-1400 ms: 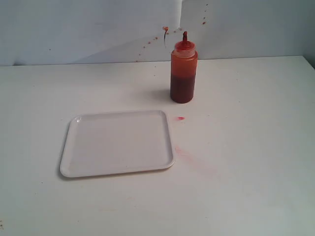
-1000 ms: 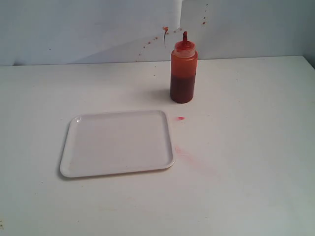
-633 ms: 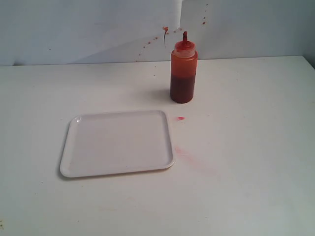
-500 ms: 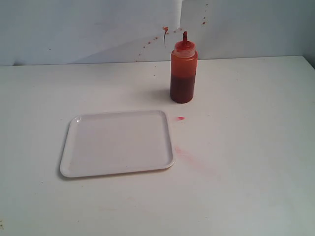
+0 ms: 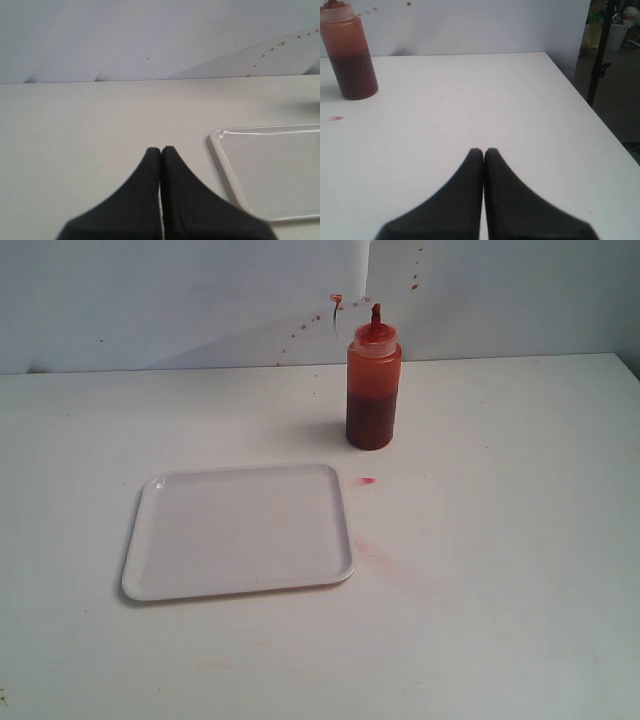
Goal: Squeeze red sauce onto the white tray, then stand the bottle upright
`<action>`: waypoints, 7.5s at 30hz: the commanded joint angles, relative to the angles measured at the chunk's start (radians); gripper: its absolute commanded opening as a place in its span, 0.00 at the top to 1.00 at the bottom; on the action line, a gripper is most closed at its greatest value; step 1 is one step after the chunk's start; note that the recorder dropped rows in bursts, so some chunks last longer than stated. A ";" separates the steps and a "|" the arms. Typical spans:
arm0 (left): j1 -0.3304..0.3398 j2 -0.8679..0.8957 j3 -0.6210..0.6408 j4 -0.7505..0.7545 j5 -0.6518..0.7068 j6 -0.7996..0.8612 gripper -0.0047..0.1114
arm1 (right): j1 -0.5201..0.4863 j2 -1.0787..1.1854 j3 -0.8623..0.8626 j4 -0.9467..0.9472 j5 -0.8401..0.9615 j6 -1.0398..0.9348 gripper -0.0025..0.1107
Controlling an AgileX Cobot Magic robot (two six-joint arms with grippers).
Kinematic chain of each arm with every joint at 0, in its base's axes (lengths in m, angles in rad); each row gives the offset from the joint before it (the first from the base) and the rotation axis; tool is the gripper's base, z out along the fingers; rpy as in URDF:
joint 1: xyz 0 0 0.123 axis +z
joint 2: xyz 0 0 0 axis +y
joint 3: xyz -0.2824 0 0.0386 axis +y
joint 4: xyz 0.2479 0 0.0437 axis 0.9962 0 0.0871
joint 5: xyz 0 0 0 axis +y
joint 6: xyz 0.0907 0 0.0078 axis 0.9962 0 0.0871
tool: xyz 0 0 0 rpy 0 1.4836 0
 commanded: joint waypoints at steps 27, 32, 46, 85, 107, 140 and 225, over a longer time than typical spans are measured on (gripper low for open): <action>0.003 0.098 -0.099 0.025 -1.177 -0.419 0.96 | -0.008 -0.001 -0.005 -0.006 -0.001 -0.010 0.98; 0.001 0.437 -0.304 0.211 -0.941 -0.480 0.96 | -0.008 -0.001 -0.005 -0.006 -0.001 -0.010 0.98; 0.001 1.472 -0.397 0.814 -1.435 -0.672 0.96 | -0.008 -0.001 -0.005 -0.006 -0.001 -0.010 0.98; -0.330 2.303 -1.152 0.514 -1.331 -0.494 0.06 | -0.008 -0.001 -0.005 -0.006 -0.001 -0.010 0.98; -0.474 2.639 -1.665 0.498 -1.120 -0.441 0.06 | -0.008 -0.001 -0.005 -0.006 -0.001 -0.010 0.98; -0.487 2.672 -1.769 0.319 -0.990 -0.401 0.06 | -0.008 -0.001 -0.005 -0.006 -0.003 -0.010 0.98; -0.132 2.627 -1.934 1.335 -1.303 -1.029 0.06 | -0.008 -0.001 -0.005 -0.006 -0.003 -0.010 0.98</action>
